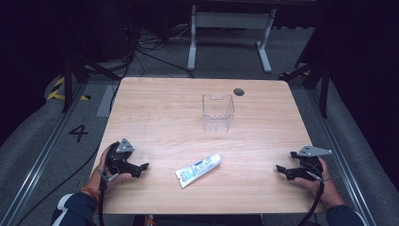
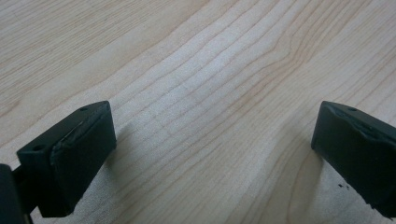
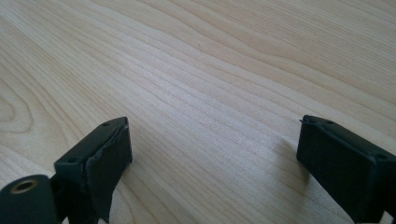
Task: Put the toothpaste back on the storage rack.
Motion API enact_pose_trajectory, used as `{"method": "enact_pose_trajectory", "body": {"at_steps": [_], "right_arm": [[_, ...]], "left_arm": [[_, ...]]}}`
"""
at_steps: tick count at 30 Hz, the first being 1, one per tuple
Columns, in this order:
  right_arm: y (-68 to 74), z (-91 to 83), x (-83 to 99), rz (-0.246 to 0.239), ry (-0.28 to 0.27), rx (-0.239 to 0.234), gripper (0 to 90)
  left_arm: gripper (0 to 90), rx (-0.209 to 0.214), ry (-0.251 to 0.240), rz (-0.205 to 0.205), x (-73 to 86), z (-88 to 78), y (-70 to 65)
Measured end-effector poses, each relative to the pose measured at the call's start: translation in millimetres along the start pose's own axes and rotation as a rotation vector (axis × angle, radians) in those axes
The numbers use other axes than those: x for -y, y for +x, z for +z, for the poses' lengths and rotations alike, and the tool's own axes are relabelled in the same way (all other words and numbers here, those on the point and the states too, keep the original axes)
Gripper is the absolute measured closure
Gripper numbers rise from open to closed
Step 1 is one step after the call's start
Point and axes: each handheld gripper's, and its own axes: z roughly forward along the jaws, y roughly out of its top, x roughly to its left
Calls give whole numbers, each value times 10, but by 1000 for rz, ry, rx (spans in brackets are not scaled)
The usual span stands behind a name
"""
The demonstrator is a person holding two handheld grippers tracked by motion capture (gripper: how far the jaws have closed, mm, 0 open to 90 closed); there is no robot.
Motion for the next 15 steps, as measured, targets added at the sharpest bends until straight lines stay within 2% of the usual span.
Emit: {"method": "enact_pose_trajectory", "body": {"at_steps": [9, 13, 14, 15], "right_arm": [[-3, -3, -9, 0, 7, -5, 105], [2, -9, -49, -6, 44, -4, 112], [9, -17, -70, -11, 58, -10, 155], [9, -17, -70, -11, 58, -10, 155]], "left_arm": [[1, 3, -4, 2, 0, 6, 4], [2, 5, 1, 4, -2, 1, 6], [2, 4, -3, 2, 1, 4, 5], [2, 6, 0, 3, 0, 1, 6]]}}
